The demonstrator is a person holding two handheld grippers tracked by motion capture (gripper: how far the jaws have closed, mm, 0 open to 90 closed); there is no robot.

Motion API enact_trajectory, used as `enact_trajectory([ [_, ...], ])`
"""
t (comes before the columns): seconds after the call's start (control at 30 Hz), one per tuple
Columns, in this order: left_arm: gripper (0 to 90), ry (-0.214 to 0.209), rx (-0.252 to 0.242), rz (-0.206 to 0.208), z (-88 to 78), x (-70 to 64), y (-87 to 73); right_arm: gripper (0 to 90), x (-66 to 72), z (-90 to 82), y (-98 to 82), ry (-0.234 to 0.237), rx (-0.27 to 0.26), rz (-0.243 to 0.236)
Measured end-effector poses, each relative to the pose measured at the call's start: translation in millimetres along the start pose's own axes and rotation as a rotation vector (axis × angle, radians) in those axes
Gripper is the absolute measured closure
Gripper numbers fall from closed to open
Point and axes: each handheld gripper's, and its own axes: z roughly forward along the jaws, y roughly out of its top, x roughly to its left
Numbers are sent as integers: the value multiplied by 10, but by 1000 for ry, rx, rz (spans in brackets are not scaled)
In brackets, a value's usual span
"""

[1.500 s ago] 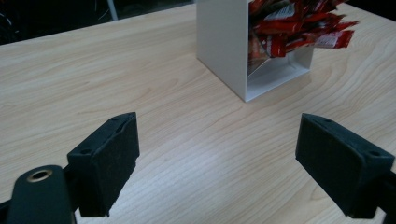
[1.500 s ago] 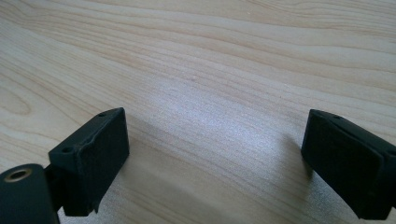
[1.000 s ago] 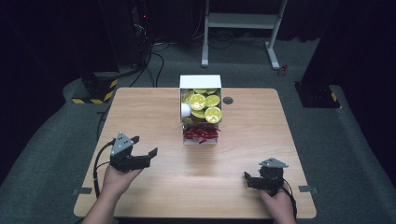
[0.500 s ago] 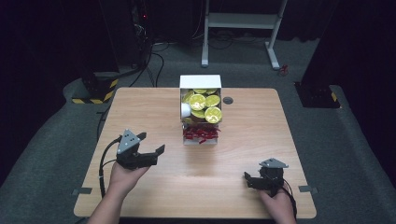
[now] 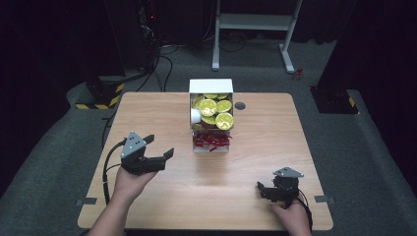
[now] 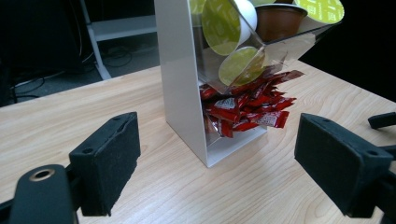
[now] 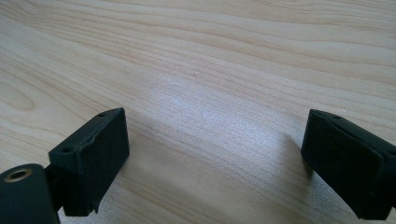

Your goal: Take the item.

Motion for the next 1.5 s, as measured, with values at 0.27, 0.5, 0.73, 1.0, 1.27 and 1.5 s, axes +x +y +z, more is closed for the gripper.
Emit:
enact_trajectory([
  [0.27, 149, -19, -5, -3, -11, -4, 128, 76, 0, 0, -1, 0, 0, 0],
  [0.5, 149, -37, -18, 12, 30, -67, 265, 76, 1, 0, 0, 1, 0, 0],
  [0.73, 150, -49, -21, 34, 100, -149, 382, 75, 1, 0, 0, 1, 0, 0],
  [1.0, 153, -59, -30, 46, 146, -198, 502, 76, 1, 0, -1, 1, 0, 0],
  [1.27, 154, -76, -37, 51, 242, -259, 595, 75, 6, -1, 0, 1, 2, 6],
  [1.5, 154, -89, -47, 37, 335, -280, 664, 75, 1, 1, 1, 1, 0, -1],
])
